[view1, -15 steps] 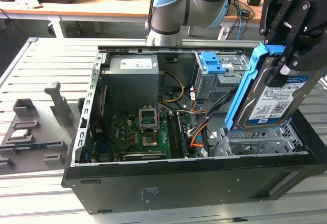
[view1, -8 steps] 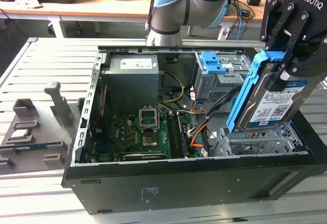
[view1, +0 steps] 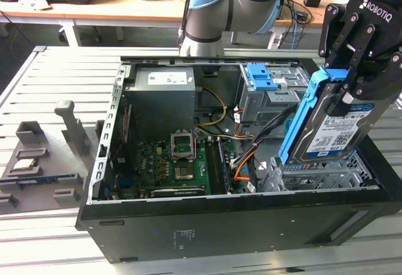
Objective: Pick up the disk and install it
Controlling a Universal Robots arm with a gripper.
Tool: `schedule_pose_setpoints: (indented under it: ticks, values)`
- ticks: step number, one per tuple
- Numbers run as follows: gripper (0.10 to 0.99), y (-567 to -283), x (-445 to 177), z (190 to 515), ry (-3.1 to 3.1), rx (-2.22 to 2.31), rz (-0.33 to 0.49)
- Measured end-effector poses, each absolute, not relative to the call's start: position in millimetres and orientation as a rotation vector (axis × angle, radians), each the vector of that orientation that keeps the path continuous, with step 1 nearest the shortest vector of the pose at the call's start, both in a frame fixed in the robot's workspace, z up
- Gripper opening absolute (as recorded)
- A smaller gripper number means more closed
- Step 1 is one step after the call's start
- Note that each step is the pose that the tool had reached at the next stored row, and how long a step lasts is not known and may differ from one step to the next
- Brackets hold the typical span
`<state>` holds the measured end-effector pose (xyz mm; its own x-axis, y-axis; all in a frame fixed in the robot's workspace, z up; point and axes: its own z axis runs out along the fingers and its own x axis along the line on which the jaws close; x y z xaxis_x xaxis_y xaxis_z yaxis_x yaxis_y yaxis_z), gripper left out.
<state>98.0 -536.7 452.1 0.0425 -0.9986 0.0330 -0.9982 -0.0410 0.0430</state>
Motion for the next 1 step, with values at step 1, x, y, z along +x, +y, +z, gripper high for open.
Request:
schedule_pose_setpoints:
  ticks: [1]
  values:
    - [0.365,-536.7,98.0,452.0,-2.137,2.229,-0.009]
